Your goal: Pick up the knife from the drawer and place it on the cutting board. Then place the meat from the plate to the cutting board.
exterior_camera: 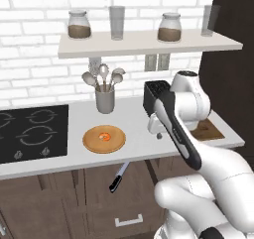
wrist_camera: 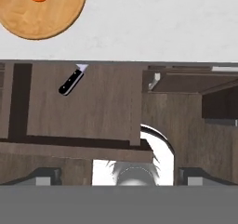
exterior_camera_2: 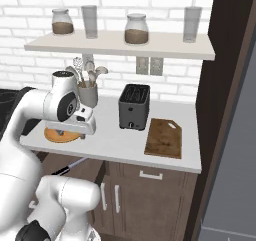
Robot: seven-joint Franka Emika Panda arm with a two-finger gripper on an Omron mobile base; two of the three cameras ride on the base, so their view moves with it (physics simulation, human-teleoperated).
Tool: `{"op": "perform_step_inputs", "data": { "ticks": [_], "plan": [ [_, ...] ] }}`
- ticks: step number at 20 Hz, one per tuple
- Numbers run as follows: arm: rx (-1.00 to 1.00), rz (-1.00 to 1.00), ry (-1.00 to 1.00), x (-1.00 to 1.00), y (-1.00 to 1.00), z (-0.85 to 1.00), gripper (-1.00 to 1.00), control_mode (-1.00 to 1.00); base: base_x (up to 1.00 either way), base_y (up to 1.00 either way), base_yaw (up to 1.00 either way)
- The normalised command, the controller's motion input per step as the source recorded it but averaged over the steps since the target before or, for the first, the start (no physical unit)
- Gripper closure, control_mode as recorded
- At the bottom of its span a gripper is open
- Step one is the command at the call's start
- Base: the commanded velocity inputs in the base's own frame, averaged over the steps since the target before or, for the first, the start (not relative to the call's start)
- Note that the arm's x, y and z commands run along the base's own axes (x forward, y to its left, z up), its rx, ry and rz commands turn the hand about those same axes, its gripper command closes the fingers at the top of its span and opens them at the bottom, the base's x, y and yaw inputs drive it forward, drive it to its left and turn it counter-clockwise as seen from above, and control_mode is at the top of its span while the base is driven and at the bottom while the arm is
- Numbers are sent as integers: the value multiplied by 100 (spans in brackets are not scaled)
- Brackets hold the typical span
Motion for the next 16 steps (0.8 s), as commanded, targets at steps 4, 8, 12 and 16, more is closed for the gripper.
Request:
{"op": "perform_step_inputs", "data": {
  "ticks": [4, 8, 12, 16],
  "plan": [
    [8, -1, 0, -5, 0, -54, -100, -100, 0, 0, 0],
    [6, -2, 0, -9, 0, -41, -100, -100, 0, 0, 0],
    [1, -3, 0, -1, 0, -23, -100, -100, 0, 0, 0],
    [0, -1, 0, 0, 0, -4, -100, -100, 0, 0, 0]
  ]
}}
